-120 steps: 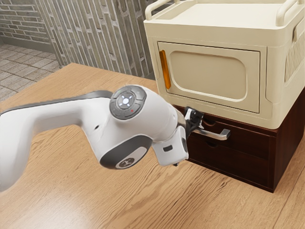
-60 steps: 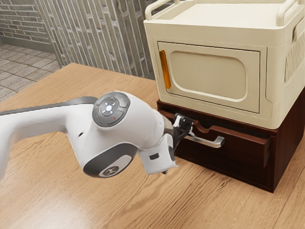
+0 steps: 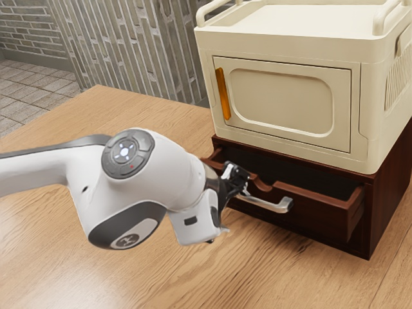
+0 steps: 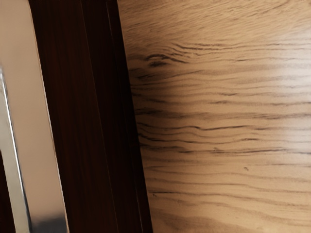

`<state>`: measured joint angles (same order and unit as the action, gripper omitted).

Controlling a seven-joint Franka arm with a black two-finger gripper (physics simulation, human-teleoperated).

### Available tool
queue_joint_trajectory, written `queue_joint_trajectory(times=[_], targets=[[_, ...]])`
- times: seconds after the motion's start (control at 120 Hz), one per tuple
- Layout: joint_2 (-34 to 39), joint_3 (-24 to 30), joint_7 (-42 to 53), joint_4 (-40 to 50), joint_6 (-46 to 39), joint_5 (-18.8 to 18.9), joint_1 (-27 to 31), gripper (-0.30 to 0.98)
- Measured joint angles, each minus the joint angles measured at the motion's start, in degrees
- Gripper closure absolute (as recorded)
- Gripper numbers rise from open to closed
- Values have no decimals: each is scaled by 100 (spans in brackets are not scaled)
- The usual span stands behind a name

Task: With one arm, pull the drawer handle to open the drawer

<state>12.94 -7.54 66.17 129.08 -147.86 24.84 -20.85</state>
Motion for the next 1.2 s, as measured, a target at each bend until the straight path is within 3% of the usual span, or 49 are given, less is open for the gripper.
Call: queue_joint_trajectory(times=[0.15,0.358,0.608,0.825,1.2], targets=[[248,-26,-6,257,-150,-32,-61,11],[599,-607,-27,625,-283,53,-592,7],[952,-630,-45,948,-338,164,-633,13],[1115,-570,-66,1130,-334,59,-648,2],[1839,-553,-99,1734,-211,24,-746,0]])
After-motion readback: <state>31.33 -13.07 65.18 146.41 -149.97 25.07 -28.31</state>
